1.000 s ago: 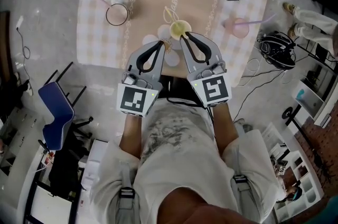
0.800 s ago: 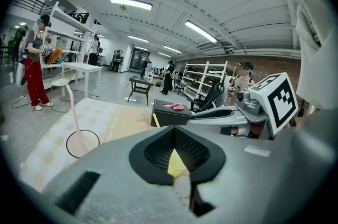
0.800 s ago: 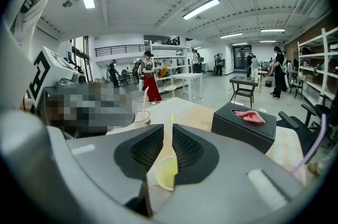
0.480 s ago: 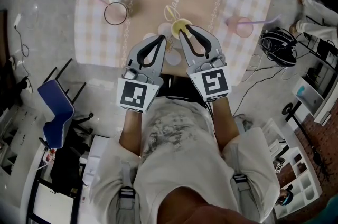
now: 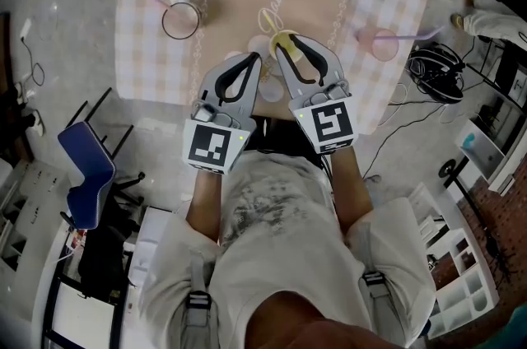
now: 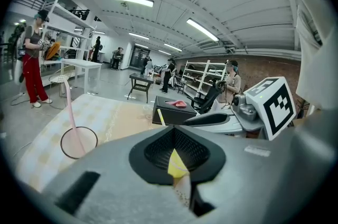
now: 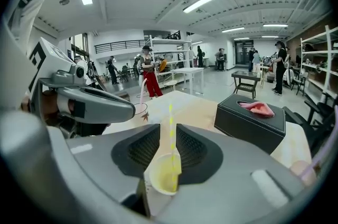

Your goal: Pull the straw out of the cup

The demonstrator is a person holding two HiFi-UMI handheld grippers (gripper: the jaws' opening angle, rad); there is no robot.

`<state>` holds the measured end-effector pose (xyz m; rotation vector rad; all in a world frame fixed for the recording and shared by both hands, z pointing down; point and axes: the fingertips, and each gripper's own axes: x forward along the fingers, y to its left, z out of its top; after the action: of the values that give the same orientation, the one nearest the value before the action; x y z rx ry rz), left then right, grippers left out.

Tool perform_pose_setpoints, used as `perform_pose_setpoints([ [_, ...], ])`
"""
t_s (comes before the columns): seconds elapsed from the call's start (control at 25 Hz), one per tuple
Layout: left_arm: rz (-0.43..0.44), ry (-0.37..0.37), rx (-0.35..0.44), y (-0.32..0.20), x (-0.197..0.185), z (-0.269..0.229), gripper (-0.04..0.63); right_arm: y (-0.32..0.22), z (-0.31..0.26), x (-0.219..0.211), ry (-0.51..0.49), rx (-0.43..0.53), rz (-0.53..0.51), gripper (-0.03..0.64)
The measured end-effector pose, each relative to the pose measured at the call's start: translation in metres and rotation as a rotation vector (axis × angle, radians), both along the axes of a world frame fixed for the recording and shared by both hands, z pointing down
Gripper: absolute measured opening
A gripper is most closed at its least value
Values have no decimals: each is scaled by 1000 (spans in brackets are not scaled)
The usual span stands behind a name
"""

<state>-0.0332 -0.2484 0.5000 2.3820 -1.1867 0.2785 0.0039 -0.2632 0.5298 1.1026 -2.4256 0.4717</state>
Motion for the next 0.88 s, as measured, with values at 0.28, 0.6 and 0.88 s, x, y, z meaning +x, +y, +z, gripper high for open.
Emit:
perform_pose_setpoints([
  [0.28, -3, 0, -14, -3, -2, 5, 6, -7, 9, -2, 23, 8, -17, 120],
  [0.6, -11, 6, -24, -7, -4, 11, 6, -12, 18, -6, 33, -6, -25, 135],
  [0.88, -19, 6, -37, -9, -6, 15, 6, -18, 25, -10, 39, -7, -36, 141],
])
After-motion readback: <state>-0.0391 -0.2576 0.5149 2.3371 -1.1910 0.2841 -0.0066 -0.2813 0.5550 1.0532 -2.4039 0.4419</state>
